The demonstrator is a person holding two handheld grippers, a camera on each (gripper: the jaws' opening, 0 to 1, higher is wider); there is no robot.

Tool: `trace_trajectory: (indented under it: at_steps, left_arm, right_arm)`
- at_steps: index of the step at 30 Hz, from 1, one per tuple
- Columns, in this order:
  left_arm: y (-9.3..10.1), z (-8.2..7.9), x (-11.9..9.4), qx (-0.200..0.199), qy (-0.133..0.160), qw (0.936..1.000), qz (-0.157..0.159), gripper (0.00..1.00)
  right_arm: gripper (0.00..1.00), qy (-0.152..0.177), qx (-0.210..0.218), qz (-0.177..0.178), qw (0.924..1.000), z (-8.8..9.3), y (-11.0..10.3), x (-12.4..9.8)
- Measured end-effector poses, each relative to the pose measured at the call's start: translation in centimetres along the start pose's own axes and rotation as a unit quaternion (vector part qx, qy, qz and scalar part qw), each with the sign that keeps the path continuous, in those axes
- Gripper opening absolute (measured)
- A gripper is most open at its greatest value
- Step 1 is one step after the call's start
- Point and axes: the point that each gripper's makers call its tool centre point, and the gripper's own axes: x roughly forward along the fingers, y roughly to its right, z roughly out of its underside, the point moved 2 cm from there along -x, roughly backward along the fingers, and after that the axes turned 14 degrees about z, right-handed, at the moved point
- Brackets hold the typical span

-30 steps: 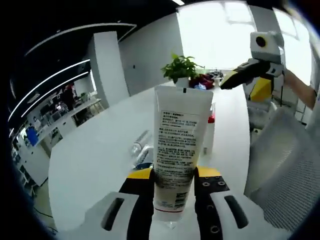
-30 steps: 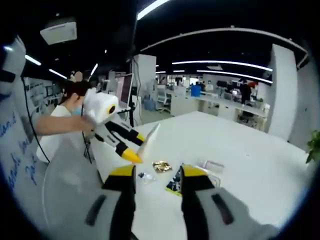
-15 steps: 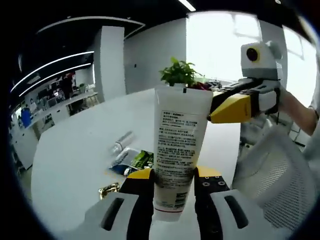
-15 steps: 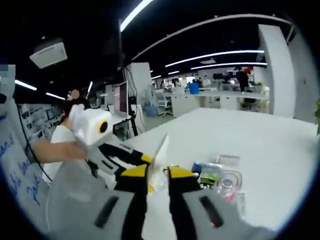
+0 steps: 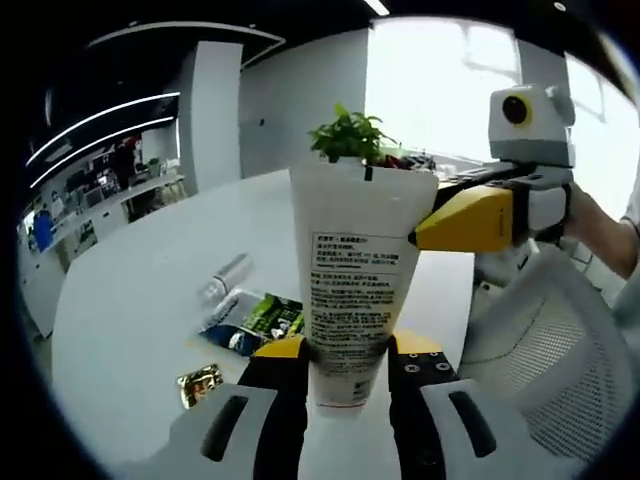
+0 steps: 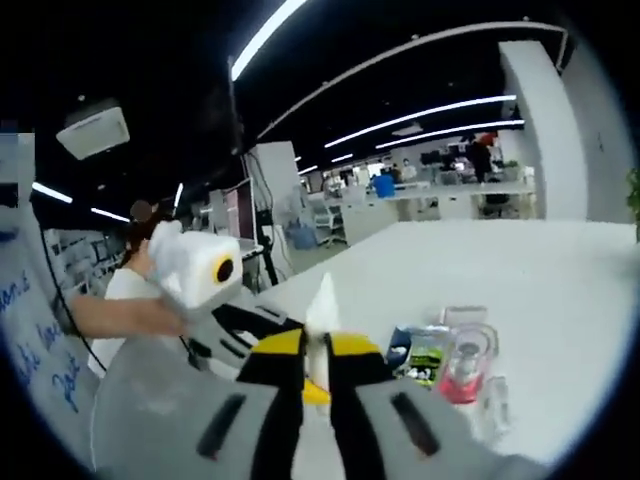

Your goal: Arrange the skincare products in the storage area until every visible bottle or jar stands upright without overlapping.

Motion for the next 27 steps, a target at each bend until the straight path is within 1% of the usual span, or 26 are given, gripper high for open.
trace_trajectory:
  at_steps: [2,6,10,14,17,20,22,26,27]
  left_arm:
    - [0.1,0.1,0.2,-0.005,-0.002,1.0,0.007,0.27]
    - [0.3,0.4,0.8,-0.007,-0.006,0.9999,0.012,0.27]
    - [0.3,0.7,1.3,-0.013,-0.006,0.9998,0.015,0.27]
    - [0.2,1.2,1.9,-0.01,-0.014,0.9998,0.013,0.27]
    - [0.2,1.4,2.2,-0.01,-0.017,0.9997,0.012,0.27]
    - [0.1,1.7,2.4,-0.019,-0.018,0.9996,0.01,0.27]
    - [0.0,1.6,2.4,-0.019,-0.013,0.9997,0.011,0.28]
    - [0.0,1.5,2.5,-0.012,-0.009,0.9998,0.011,0.29]
    - [-0.1,1.5,2.5,-0.002,-0.009,0.9999,0.011,0.29]
  right_arm:
    - [0.07,0.007,-0.014,-0.003,0.9999,0.1,-0.2,-0.1]
    - [0.06,0.001,-0.038,-0.003,0.9993,0.3,-0.5,-0.2]
    - [0.06,-0.003,-0.049,0.0,0.9988,0.7,-0.4,-0.1]
    - [0.06,-0.007,-0.077,0.0,0.997,1.3,-0.5,-0.1]
    - [0.06,-0.011,-0.076,0.001,0.9971,1.5,-0.3,-0.1]
    - [0.06,-0.012,-0.071,0.004,0.9974,1.8,0.1,0.1]
    - [0.06,-0.01,-0.069,0.003,0.9976,1.7,0.1,0.1]
    - [0.06,-0.013,-0.065,0.006,0.9978,1.7,0.4,0.1]
    - [0.06,-0.013,-0.07,0.009,0.9974,1.7,0.4,0.1]
